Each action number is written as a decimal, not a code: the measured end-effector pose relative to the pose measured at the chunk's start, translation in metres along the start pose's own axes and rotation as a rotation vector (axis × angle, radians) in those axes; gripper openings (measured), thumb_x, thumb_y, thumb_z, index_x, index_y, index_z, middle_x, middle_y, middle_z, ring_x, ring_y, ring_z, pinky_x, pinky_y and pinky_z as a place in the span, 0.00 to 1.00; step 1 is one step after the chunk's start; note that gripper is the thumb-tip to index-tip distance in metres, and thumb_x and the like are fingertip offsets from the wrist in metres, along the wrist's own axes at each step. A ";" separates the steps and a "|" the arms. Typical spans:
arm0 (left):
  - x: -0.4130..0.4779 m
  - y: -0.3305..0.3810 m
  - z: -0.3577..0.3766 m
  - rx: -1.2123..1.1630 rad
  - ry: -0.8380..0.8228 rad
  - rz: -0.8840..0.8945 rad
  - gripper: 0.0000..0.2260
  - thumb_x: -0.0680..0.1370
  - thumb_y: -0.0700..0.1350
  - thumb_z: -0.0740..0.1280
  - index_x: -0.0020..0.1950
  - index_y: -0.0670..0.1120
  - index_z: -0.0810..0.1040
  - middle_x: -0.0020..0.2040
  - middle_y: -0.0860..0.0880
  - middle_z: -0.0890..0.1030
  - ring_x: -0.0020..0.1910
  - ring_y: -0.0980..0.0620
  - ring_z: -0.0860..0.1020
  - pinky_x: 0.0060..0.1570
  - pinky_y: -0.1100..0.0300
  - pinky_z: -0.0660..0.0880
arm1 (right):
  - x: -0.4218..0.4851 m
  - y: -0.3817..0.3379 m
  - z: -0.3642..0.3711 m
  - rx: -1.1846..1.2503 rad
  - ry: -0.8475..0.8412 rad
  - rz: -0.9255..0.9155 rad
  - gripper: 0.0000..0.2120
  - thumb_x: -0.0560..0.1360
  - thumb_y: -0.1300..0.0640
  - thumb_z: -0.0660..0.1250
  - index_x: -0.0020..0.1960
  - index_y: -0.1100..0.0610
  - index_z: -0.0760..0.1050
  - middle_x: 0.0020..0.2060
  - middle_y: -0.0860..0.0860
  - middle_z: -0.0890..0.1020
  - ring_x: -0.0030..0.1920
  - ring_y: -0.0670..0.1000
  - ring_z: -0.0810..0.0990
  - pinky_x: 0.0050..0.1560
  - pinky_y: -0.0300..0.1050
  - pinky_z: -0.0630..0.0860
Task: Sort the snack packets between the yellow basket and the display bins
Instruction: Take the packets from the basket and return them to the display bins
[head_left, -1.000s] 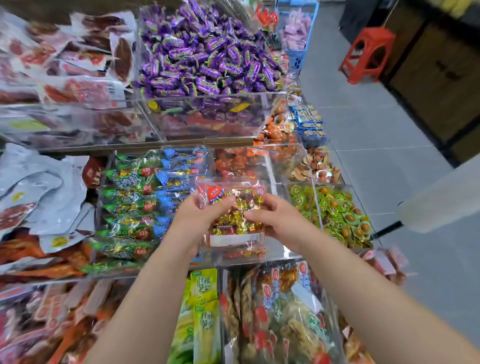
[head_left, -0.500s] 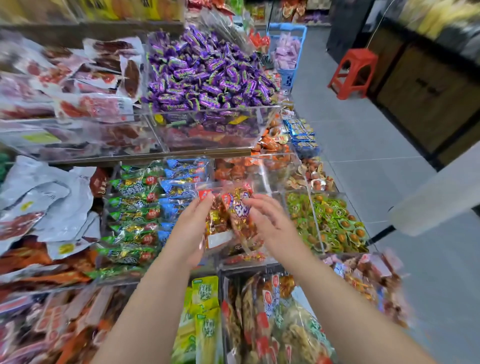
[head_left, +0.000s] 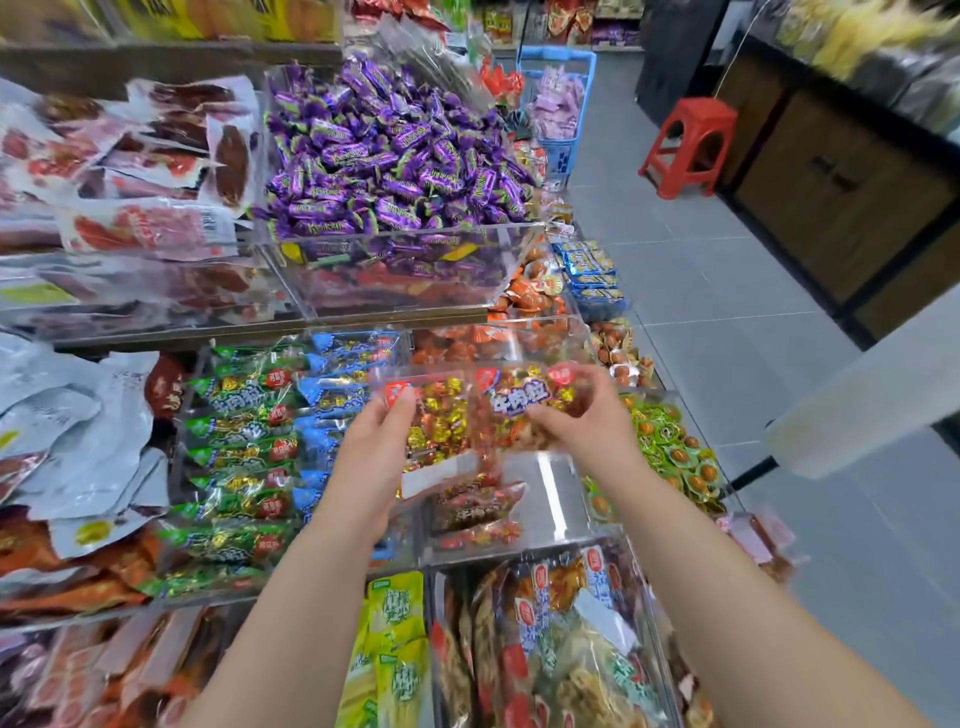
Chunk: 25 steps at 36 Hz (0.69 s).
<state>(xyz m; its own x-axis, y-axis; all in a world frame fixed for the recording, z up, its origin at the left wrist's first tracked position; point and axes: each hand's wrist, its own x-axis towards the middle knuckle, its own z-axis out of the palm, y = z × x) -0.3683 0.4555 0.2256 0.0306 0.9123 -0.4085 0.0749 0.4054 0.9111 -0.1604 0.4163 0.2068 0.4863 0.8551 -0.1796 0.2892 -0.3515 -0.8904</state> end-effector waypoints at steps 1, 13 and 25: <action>0.003 0.000 -0.002 0.011 0.035 0.005 0.28 0.79 0.60 0.60 0.77 0.51 0.60 0.74 0.54 0.65 0.69 0.54 0.66 0.57 0.54 0.62 | 0.009 0.001 0.000 -0.082 0.091 -0.058 0.23 0.68 0.51 0.75 0.58 0.44 0.67 0.49 0.45 0.78 0.48 0.47 0.78 0.52 0.48 0.77; 0.030 0.001 -0.019 -0.018 0.064 -0.122 0.35 0.70 0.68 0.63 0.72 0.51 0.67 0.70 0.48 0.73 0.67 0.42 0.73 0.63 0.35 0.69 | 0.088 0.045 0.042 -0.226 0.136 0.044 0.12 0.75 0.60 0.67 0.57 0.57 0.71 0.47 0.52 0.78 0.46 0.51 0.76 0.44 0.41 0.69; 0.049 0.013 -0.018 -0.004 0.074 -0.143 0.14 0.77 0.62 0.63 0.52 0.53 0.78 0.57 0.46 0.81 0.54 0.41 0.81 0.46 0.35 0.79 | 0.127 0.076 0.066 -0.113 0.009 0.499 0.18 0.79 0.57 0.61 0.65 0.64 0.68 0.57 0.60 0.77 0.54 0.58 0.78 0.50 0.45 0.73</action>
<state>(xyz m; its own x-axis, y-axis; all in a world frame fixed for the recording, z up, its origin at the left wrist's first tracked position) -0.3836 0.5063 0.2185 -0.0534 0.8467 -0.5293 0.0693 0.5320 0.8439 -0.1314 0.5233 0.0890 0.5949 0.5691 -0.5677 0.1069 -0.7559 -0.6458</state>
